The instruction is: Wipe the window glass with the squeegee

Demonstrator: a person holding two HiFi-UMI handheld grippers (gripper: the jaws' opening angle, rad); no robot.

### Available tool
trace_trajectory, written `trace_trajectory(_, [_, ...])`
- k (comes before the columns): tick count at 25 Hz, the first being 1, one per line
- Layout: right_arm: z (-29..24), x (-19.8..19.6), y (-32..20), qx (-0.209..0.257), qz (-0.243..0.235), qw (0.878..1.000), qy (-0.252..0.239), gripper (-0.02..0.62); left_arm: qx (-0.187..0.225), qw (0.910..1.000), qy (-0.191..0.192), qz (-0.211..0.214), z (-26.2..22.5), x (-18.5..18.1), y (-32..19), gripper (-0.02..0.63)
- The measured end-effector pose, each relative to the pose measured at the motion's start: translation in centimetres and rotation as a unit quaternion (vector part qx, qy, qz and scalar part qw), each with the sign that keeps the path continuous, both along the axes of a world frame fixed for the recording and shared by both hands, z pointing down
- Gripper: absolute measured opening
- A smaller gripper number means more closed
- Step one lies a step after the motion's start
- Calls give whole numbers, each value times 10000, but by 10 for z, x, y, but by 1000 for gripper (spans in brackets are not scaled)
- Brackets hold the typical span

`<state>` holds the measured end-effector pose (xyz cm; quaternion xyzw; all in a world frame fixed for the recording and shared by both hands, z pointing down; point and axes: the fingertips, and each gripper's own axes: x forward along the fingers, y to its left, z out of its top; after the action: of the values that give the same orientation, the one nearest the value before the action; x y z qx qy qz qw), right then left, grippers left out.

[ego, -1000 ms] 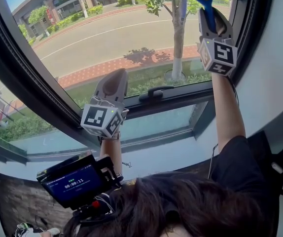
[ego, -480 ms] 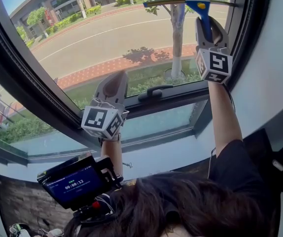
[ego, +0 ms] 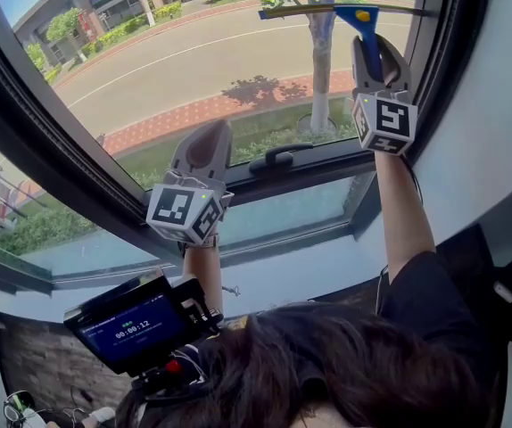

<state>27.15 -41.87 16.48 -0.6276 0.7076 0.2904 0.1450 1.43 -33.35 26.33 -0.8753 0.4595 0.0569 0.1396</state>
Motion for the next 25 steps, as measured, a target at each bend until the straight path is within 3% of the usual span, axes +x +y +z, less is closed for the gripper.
trace_trajectory(25, [58,-1,9,-408,42,9992,21,140,-274,9996,22,72,20,6,3,2])
